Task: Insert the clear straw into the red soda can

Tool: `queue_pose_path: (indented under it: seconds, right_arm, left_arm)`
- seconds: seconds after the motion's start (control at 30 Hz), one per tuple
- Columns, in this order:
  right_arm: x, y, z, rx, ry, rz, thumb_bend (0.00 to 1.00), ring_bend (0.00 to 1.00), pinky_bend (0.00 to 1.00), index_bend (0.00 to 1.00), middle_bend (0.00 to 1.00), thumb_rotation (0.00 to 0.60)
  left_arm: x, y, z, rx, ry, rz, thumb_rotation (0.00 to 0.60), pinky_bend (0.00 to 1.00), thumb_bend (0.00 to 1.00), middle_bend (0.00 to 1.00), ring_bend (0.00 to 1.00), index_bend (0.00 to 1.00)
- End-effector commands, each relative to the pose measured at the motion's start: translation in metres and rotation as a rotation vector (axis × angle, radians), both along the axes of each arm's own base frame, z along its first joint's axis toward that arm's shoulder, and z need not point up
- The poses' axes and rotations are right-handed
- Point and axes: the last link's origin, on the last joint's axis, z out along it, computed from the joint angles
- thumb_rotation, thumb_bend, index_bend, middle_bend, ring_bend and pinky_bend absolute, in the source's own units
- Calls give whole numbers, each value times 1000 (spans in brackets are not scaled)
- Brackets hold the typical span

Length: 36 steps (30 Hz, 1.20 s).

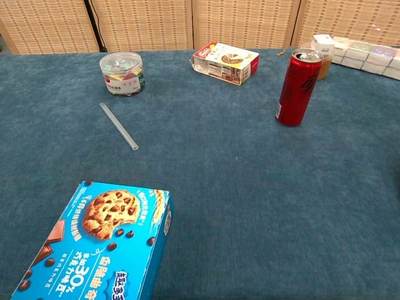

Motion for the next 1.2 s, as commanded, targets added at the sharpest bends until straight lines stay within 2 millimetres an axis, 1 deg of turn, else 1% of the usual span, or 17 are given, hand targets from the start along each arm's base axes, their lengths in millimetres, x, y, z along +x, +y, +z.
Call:
queue_pose_path:
  seconds: [0.03, 0.2, 0.3, 0.4, 0.5, 0.63, 0.67, 0.7, 0.73, 0.8, 0.93, 1.1, 1.2]
  right_arm:
    - [0, 0, -1, 6, -2, -2, 0, 0, 0, 0, 0, 600]
    - [-1, -1, -3, 40, -30, -5, 0, 0, 0, 0, 0, 600]
    - [-3, -10, -2, 71, -99, -15, 0, 0, 0, 0, 0, 600]
    - [-3, -23, -1, 116, -190, -3, 0, 0, 0, 0, 0, 600]
    - [-1, -39, 0, 182, -269, 10, 0, 0, 0, 0, 0, 600]
    - [7, -66, 1, 244, -400, 16, 0, 0, 0, 0, 0, 600]
    - [13, -81, 0, 254, -435, 28, 0, 0, 0, 0, 0, 600]
    - [17, -92, -2, 263, -452, 35, 0, 0, 0, 0, 0, 600]
    - [19, -97, -3, 268, -461, 39, 0, 0, 0, 0, 0, 600]
    - [29, -114, -10, 294, -493, 58, 0, 0, 0, 0, 0, 600]
    - [40, -139, -27, 338, -526, 43, 0, 0, 0, 0, 0, 600]
    - [50, -159, -47, 394, -566, 12, 0, 0, 0, 0, 0, 600]
    - [58, -171, -62, 433, -639, -15, 0, 0, 0, 0, 0, 600]
  left_arm:
    - [0, 0, 0, -2, 2, 2, 600, 0, 0, 0, 0, 0]
    - [0, 0, -1, -7, -1, 4, 600, 0, 0, 0, 0, 0]
    - [3, -4, 3, -2, -12, -16, 600, 0, 0, 0, 0, 0]
    - [2, -5, 6, 1, -24, -16, 600, 0, 0, 0, 0, 0]
    - [2, -3, 8, 8, -31, -12, 600, 0, 0, 0, 0, 0]
    - [2, -2, 9, 8, -42, -2, 600, 0, 0, 0, 0, 0]
    - [2, -2, 10, 13, -43, -3, 600, 0, 0, 0, 0, 0]
    - [2, -2, 11, 13, -44, -1, 600, 0, 0, 0, 0, 0]
    - [2, -2, 11, 13, -46, 0, 600, 0, 0, 0, 0, 0]
    - [1, -1, 12, 14, -47, 4, 600, 0, 0, 0, 0, 0]
    - [-1, 2, 12, 12, -50, 15, 600, 0, 0, 0, 0, 0]
    - [-2, 3, 13, 12, -53, 21, 600, 0, 0, 0, 0, 0]
    - [-3, 4, 14, 13, -56, 27, 600, 0, 0, 0, 0, 0]
